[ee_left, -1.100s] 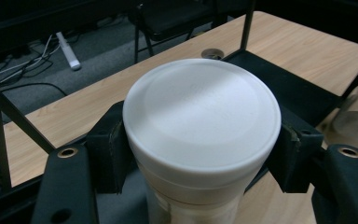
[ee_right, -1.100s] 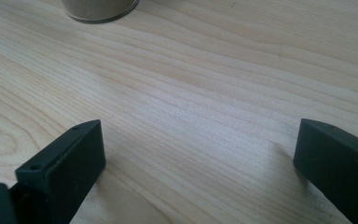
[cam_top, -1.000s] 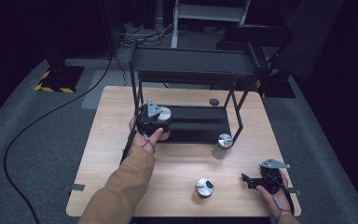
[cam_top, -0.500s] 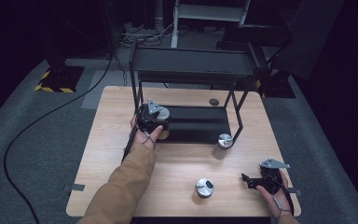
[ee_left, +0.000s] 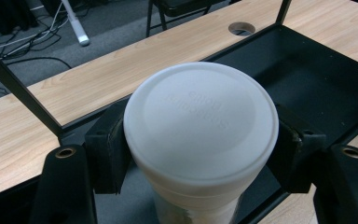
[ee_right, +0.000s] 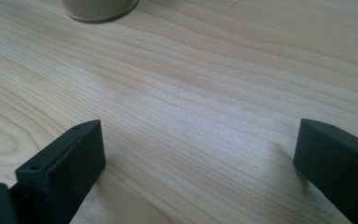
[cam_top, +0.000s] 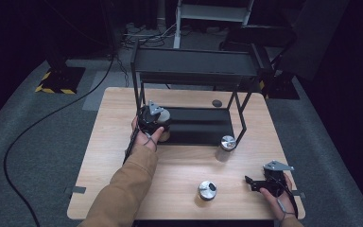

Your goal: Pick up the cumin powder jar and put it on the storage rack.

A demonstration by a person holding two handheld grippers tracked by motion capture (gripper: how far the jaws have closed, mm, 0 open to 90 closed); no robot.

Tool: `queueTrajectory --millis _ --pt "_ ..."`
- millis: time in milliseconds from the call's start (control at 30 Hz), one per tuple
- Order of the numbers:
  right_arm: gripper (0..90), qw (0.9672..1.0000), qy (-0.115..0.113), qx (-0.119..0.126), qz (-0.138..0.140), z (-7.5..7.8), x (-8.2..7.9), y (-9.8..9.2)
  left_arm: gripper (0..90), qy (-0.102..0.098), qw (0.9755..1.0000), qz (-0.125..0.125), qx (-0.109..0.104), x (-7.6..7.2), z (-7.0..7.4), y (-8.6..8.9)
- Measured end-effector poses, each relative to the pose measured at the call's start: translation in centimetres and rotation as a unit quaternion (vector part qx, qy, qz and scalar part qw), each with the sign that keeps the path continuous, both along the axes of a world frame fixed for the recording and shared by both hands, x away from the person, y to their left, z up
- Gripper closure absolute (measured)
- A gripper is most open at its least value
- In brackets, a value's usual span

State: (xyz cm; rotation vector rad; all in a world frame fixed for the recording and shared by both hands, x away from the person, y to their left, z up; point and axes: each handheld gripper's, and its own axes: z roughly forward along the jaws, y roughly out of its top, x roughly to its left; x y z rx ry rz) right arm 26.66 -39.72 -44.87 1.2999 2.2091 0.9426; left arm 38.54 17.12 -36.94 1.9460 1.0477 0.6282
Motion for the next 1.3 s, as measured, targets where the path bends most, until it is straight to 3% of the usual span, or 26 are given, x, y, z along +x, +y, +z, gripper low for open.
queueTrajectory --millis 100,200,367,600,800,900,1000,1300 --pt "2.2 1.0000 0.000 0.000 0.000 0.0 0.0 0.0 30.3 0.000 1.0000 -0.001 0.000 0.0 0.1 0.2" --pt "2.2 1.0000 0.000 0.000 0.000 0.0 0.0 0.0 15.2 -0.013 0.9999 0.000 -0.010 -0.4 0.1 0.6" --pt "2.2 1.0000 0.001 -0.001 0.001 0.0 0.1 0.0 10.6 -0.028 0.9995 -0.013 -0.008 -1.5 0.7 1.0" --pt "2.2 1.0000 0.002 -0.001 0.004 0.1 0.1 -0.1 8.1 -0.035 0.9992 -0.018 -0.011 -3.5 1.5 1.7" --pt "2.2 1.0000 0.002 -0.001 0.006 0.1 0.2 -0.1 7.6 -0.041 0.9989 -0.016 -0.014 -6.0 1.7 2.9" --pt "2.2 1.0000 0.002 -0.001 0.007 0.1 0.2 -0.2 7.6 -0.045 0.9987 -0.012 -0.020 -7.3 1.6 3.8" --pt "2.2 1.0000 0.002 -0.001 0.007 0.1 0.2 -0.2 7.2 -0.048 0.9987 -0.011 -0.012 -8.4 1.4 4.5" --pt "2.2 1.0000 0.002 -0.001 0.007 0.1 0.2 -0.2 6.7 -0.048 0.9987 -0.008 -0.011 -11.0 0.5 6.2"
